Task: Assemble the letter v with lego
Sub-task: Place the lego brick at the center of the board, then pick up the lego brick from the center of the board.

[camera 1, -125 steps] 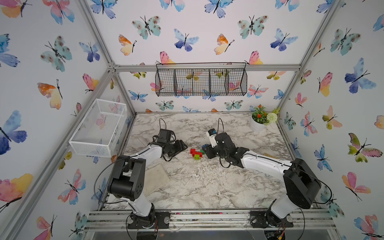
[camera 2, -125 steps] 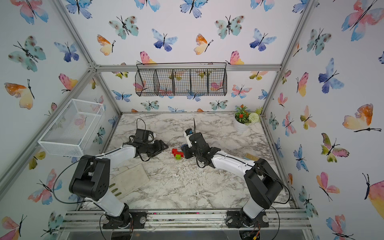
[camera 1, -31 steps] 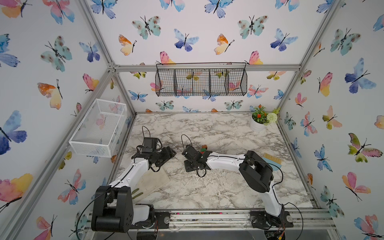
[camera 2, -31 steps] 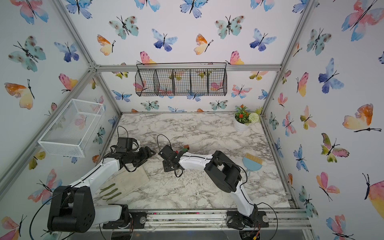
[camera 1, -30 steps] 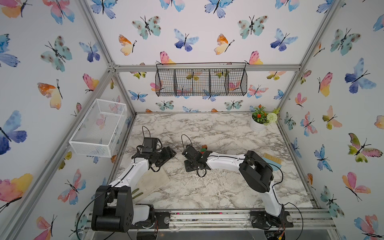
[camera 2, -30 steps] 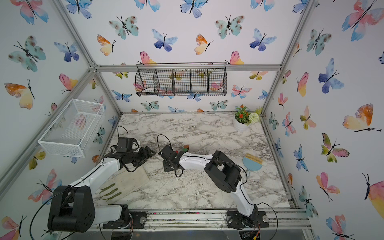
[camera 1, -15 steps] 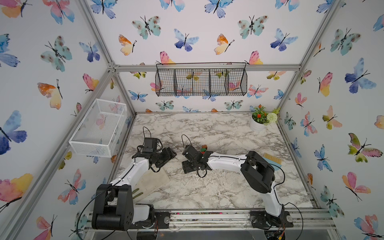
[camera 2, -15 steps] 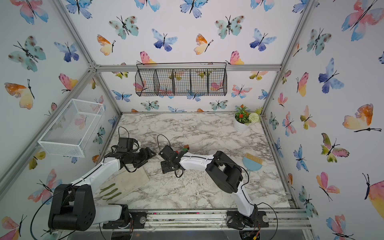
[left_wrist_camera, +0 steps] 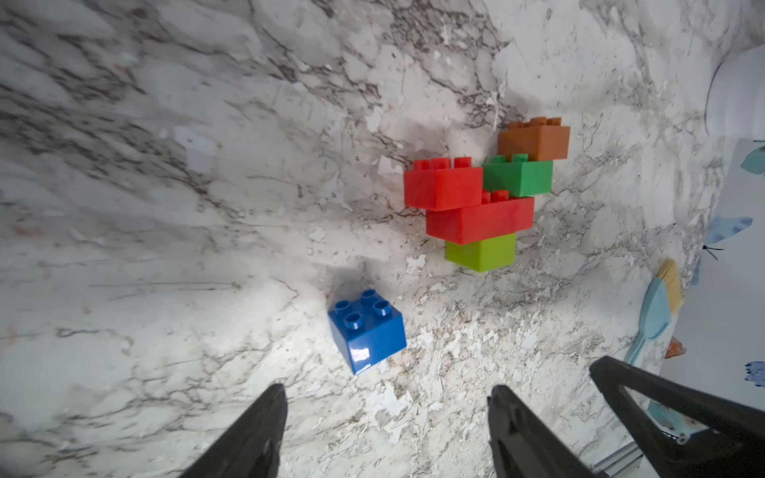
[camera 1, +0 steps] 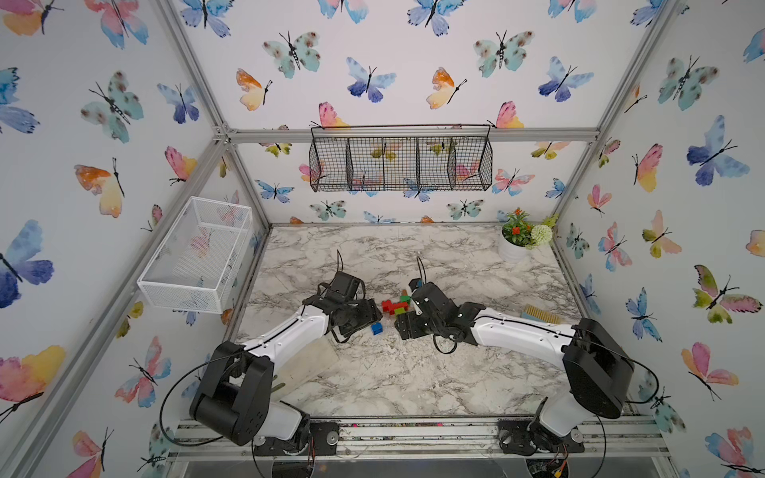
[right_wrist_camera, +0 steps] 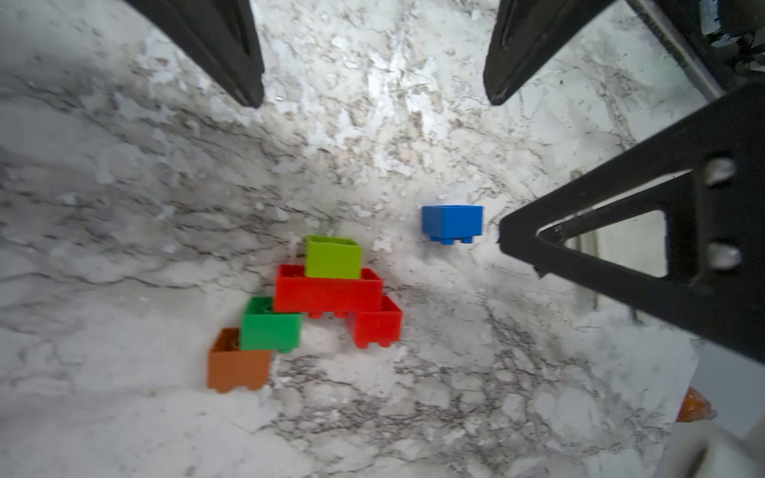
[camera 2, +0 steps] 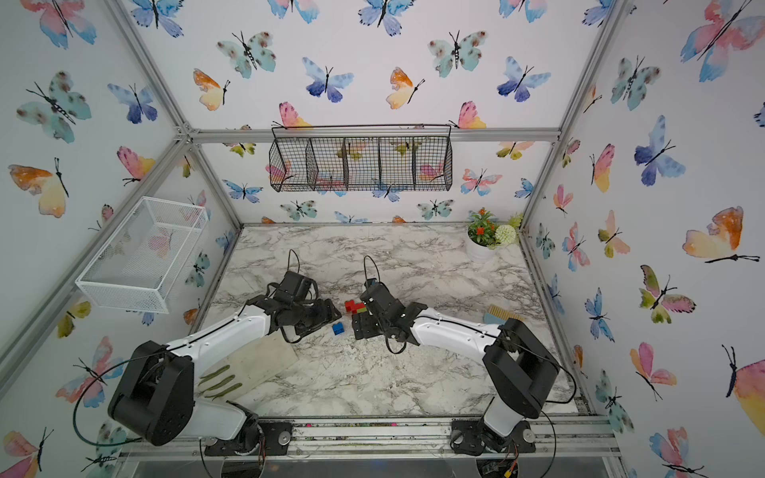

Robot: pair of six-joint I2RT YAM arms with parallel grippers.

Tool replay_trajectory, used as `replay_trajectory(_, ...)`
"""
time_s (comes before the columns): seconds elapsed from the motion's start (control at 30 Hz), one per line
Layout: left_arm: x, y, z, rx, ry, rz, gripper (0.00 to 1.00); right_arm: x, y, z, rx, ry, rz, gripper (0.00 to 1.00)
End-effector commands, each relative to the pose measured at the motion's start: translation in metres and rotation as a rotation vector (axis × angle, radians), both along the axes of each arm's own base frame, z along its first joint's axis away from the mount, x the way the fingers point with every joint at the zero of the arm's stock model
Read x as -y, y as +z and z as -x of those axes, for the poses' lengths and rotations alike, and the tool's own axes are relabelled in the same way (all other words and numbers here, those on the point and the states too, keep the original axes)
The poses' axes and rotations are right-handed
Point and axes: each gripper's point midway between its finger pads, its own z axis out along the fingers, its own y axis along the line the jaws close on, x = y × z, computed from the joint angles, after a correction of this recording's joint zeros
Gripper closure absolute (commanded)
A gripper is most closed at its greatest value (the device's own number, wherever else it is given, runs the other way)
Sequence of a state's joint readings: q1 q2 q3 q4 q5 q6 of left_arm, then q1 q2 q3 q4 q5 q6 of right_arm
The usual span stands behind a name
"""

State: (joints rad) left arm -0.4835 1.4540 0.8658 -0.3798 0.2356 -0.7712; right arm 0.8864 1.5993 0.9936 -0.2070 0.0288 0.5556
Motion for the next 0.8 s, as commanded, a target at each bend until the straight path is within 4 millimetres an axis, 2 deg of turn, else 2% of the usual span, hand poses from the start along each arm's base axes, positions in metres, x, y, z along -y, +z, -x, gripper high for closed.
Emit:
replay_trajectory(0.0, -0.004, -0.017, -0.003, -0.041, 0.073, -0.068, 0.22, 0.017, 0.001, -0.007, 0.01, -0.001, -0.03, 0.13)
replay_trajectory(0.1, 0.0, -0.029, -0.001, -0.065, 0.074, -0.087, 0.25, 0.028, -0.003, -0.012, 0.024, -0.005, -0.009, 0.14)
replay_trajectory(0.2, 0.006, -0.037, 0.001, -0.082, 0.072, -0.078, 0.27, 0.032, -0.009, -0.014, 0.019, 0.002, 0.007, 0.17)
replay_trajectory(0.3, 0.011, -0.041, 0.001, -0.082, 0.07, -0.059, 0.27, 0.03, -0.016, -0.014, 0.01, 0.016, 0.011, 0.21)
replay_trajectory(0.53, 0.015, -0.05, -0.003, -0.094, 0.054, -0.076, 0.29, 0.03, -0.029, -0.013, -0.006, 0.018, 0.007, 0.24)
replay_trajectory(0.77, 0.009, -0.065, 0.0, -0.126, 0.047, -0.141, 0.46, 0.032, -0.036, -0.009, -0.02, 0.024, 0.008, 0.26)
